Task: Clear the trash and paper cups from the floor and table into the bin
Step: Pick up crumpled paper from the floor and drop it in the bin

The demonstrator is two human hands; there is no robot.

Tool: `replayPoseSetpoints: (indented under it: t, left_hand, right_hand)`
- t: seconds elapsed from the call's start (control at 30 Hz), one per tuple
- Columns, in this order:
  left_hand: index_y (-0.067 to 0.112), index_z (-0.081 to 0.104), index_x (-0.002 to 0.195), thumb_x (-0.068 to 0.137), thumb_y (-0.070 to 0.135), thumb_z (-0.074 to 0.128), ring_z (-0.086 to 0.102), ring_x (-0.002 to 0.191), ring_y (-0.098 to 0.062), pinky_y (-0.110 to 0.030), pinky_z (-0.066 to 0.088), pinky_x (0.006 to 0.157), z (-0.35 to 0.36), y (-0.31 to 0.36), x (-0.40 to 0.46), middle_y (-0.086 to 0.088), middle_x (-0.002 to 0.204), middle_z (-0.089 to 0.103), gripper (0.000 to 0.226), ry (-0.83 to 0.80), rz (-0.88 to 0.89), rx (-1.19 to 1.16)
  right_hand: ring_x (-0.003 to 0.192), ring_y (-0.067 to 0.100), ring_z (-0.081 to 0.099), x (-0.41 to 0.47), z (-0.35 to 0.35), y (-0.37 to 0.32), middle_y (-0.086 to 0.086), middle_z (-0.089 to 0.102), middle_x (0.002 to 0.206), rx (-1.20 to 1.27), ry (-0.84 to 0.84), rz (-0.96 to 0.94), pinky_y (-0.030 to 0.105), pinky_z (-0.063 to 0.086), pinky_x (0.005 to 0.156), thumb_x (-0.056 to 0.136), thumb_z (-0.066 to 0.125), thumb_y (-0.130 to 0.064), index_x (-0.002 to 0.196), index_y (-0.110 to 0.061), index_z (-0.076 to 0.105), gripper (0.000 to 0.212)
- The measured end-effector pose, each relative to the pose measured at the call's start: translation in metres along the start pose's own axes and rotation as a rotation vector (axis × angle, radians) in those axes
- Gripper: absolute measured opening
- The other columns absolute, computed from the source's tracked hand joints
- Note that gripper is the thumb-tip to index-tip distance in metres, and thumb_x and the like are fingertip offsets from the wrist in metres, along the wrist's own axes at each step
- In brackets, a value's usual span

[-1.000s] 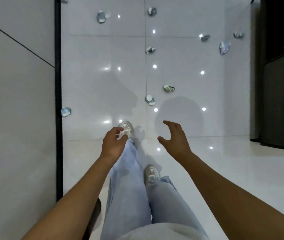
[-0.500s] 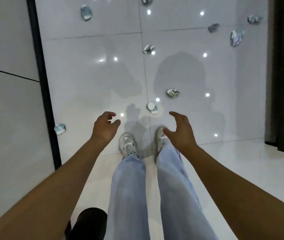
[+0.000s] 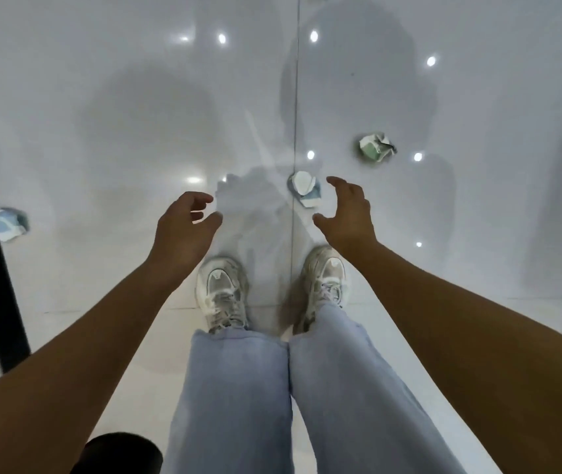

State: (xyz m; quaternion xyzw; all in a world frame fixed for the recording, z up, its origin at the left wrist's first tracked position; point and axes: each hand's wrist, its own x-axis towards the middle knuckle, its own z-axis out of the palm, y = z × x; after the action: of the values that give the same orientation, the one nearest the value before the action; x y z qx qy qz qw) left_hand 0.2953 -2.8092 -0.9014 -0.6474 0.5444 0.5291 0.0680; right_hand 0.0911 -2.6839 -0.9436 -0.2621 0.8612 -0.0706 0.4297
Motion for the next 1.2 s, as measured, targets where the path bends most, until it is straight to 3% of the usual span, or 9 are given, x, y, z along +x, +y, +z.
replayPoseSetpoints:
  t: [0.23, 0.43, 0.63, 0.77, 0.87, 0.97, 1.07, 1.2]
  left_hand:
    - [0.023, 0.058, 0.116, 0.090, 0.023, 0.061, 0.053, 0.105, -0.010, -0.026, 0.041, 0.086, 0.043, -0.055, 0.070, 0.008, 0.117, 0.056, 0.026, -0.036, 0.020, 0.038]
    - [0.022, 0.057, 0.118, 0.090, 0.025, 0.061, 0.053, 0.107, -0.010, -0.024, 0.039, 0.084, 0.069, -0.065, 0.099, 0.010, 0.117, 0.055, 0.029, -0.069, 0.029, 0.038]
    - [0.027, 0.057, 0.116, 0.088, 0.025, 0.063, 0.056, 0.108, -0.012, -0.016, 0.043, 0.073, 0.082, -0.035, 0.107, 0.008, 0.119, 0.056, 0.029, -0.104, -0.011, -0.073]
    - [0.028, 0.053, 0.127, 0.083, 0.026, 0.070, 0.058, 0.104, -0.013, -0.016, 0.045, 0.073, 0.088, -0.002, 0.099, 0.009, 0.124, 0.054, 0.047, -0.182, 0.019, -0.082]
    - [0.023, 0.056, 0.125, 0.082, 0.018, 0.069, 0.059, 0.108, -0.018, -0.031, 0.053, 0.088, 0.088, 0.018, 0.092, 0.003, 0.121, 0.059, 0.045, -0.261, 0.012, -0.113]
    - [0.016, 0.062, 0.114, 0.082, 0.010, 0.069, 0.061, 0.106, -0.024, -0.036, 0.056, 0.083, 0.085, 0.031, 0.087, -0.006, 0.112, 0.063, 0.034, -0.301, -0.016, -0.186]
    - [0.012, 0.063, 0.108, 0.083, 0.009, 0.070, 0.063, 0.102, -0.025, -0.032, 0.058, 0.074, 0.089, 0.041, 0.087, -0.008, 0.109, 0.062, 0.026, -0.248, -0.019, -0.199]
    - [0.013, 0.061, 0.106, 0.083, 0.009, 0.069, 0.061, 0.103, -0.027, -0.038, 0.058, 0.079, 0.098, 0.050, 0.100, -0.003, 0.103, 0.060, 0.024, -0.093, -0.018, -0.186]
  right_hand:
    - [0.128, 0.034, 0.026, 0.096, 0.083, 0.024, 0.005, 0.019, 0.151, -0.088, 0.020, -0.017, 0.040, 0.044, 0.089, 0.081, 0.069, -0.021, 0.143, -0.029, 0.031, 0.074]
    - [0.113, 0.024, 0.039, 0.113, 0.117, 0.032, 0.004, 0.042, 0.131, -0.073, 0.237, -0.104, 0.033, 0.049, 0.073, 0.084, 0.060, -0.013, 0.125, -0.019, 0.052, 0.042]
    - [0.109, 0.019, 0.049, 0.100, 0.107, 0.019, 0.004, 0.048, 0.124, 0.157, 0.166, -0.224, 0.021, 0.042, 0.083, 0.083, 0.069, -0.019, 0.126, -0.015, 0.053, 0.047]
    - [0.109, 0.021, 0.053, 0.070, 0.088, -0.004, 0.008, 0.051, 0.124, 0.235, 0.155, -0.407, 0.028, 0.049, 0.088, 0.082, 0.071, -0.018, 0.128, -0.009, 0.052, 0.051]
    - [0.115, 0.021, 0.052, 0.051, 0.074, -0.018, 0.008, 0.052, 0.128, 0.303, 0.113, -0.474, 0.032, 0.049, 0.092, 0.078, 0.070, -0.010, 0.135, -0.009, 0.045, 0.062]
    - [0.117, 0.021, 0.051, 0.043, 0.061, -0.024, 0.007, 0.051, 0.130, 0.348, 0.118, -0.463, 0.035, 0.050, 0.091, 0.080, 0.069, -0.010, 0.137, -0.010, 0.041, 0.064]
    - [0.118, 0.020, 0.050, 0.047, 0.047, -0.018, 0.008, 0.049, 0.134, 0.312, 0.125, -0.446, 0.031, 0.050, 0.092, 0.081, 0.073, -0.022, 0.139, -0.010, 0.040, 0.068]
    - [0.123, 0.021, 0.043, 0.075, 0.020, 0.011, 0.005, 0.042, 0.140, 0.149, 0.192, -0.355, 0.030, 0.043, 0.094, 0.080, 0.073, -0.034, 0.138, -0.017, 0.041, 0.068]
